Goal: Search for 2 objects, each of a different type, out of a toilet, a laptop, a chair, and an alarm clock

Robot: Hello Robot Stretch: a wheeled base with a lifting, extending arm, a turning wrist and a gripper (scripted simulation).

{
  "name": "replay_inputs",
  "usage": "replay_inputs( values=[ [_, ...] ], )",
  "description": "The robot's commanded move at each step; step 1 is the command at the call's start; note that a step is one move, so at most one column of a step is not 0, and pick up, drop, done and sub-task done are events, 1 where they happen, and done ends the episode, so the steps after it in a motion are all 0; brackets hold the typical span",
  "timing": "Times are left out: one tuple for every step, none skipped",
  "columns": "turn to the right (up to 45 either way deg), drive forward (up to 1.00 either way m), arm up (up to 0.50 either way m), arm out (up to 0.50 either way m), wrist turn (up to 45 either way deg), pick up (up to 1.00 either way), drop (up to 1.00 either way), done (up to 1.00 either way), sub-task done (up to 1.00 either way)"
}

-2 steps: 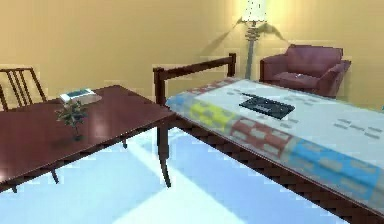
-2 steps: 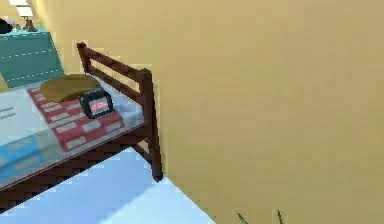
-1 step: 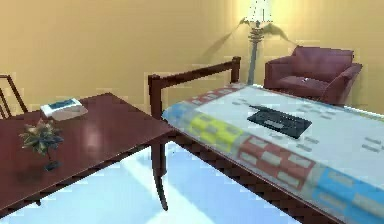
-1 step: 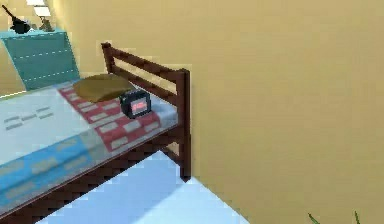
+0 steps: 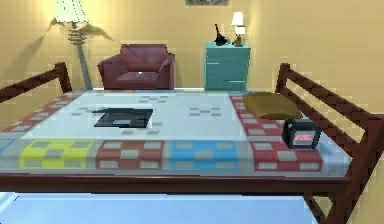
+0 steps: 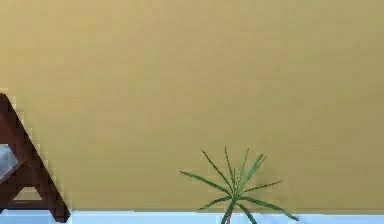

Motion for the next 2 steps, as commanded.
replay_inputs(
  values=[
    [33.0,0.00,0.00,0.00,0.0,0.00,0.00,0.00,0.00],
    [0.0,0.30,0.00,0.00,0.0,0.00,0.00,0.00,0.00]
  ],
)
